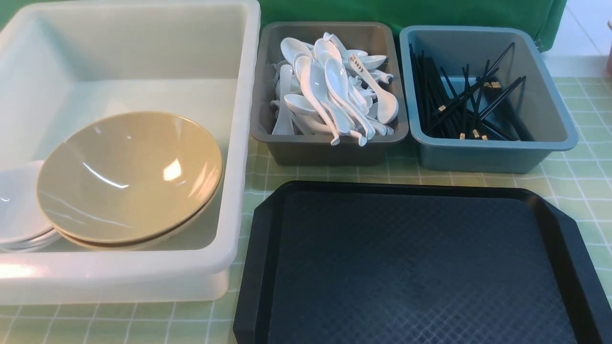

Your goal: On green table put chopsticks spoon bowls plates into blue grey white boxes.

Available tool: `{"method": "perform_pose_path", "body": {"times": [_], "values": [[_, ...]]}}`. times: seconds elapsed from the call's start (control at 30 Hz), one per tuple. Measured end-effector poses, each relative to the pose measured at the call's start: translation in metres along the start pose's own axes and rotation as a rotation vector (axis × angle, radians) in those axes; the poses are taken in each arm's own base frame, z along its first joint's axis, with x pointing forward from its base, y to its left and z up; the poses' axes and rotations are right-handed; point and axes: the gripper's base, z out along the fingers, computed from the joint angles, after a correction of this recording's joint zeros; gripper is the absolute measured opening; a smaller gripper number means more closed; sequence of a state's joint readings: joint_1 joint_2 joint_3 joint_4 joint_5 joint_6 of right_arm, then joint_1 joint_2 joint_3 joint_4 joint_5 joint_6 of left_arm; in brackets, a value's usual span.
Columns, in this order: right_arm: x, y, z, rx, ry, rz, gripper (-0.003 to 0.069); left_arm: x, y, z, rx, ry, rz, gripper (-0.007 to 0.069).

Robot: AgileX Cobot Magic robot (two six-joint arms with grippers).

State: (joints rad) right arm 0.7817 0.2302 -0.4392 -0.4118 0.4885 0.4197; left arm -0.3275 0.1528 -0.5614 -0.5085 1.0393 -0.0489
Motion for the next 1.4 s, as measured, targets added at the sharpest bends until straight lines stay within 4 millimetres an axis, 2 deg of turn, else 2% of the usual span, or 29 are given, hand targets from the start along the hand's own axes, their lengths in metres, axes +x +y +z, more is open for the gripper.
{"method": "perform_pose_path", "body": {"times": [0.6, 0.73, 0.87, 0.97, 1.03, 1.2, 1.23, 1.27, 1.4], "values": [[0.0, 0.0, -0.001, 0.0, -0.008, 0.001, 0.0101, 0.001, 0.0, -0.003, 0.003, -0.02, 0.008, -0.0001], [0.0, 0.0, -0.001, 0.0, -0.008, 0.001, 0.0106, -0.008, 0.016, 0.0, -0.156, -0.129, 0.125, -0.0001], [0.0, 0.0, -0.001, 0.0, -0.008, 0.001, 0.011, -0.017, 0.041, 0.012, -0.342, -0.377, 0.282, -0.0001], [0.0, 0.0, -0.001, 0.0, -0.008, 0.001, 0.011, -0.009, 0.057, 0.022, -0.44, -0.487, 0.367, -0.0001], [0.0, 0.0, -0.001, 0.0, -0.008, 0.001, 0.0111, 0.001, 0.066, 0.028, -0.472, -0.502, 0.361, -0.0001], [0.0, 0.0, -0.001, 0.0, -0.008, 0.001, 0.0115, 0.042, 0.097, 0.053, -0.577, -0.399, 0.295, -0.0001], [0.0, 0.0, -0.001, 0.0, -0.008, 0.001, 0.0115, 0.044, 0.099, 0.054, -0.58, -0.394, 0.292, -0.0001], [0.0, 0.0, -0.001, 0.0, -0.007, 0.001, 0.0117, 0.057, 0.108, 0.063, -0.592, -0.336, 0.264, -0.0001], [0.0, 0.0, -0.001, -0.001, -0.008, 0.001, 0.012, 0.063, 0.112, 0.066, -0.603, -0.329, 0.23, -0.0001]]}}
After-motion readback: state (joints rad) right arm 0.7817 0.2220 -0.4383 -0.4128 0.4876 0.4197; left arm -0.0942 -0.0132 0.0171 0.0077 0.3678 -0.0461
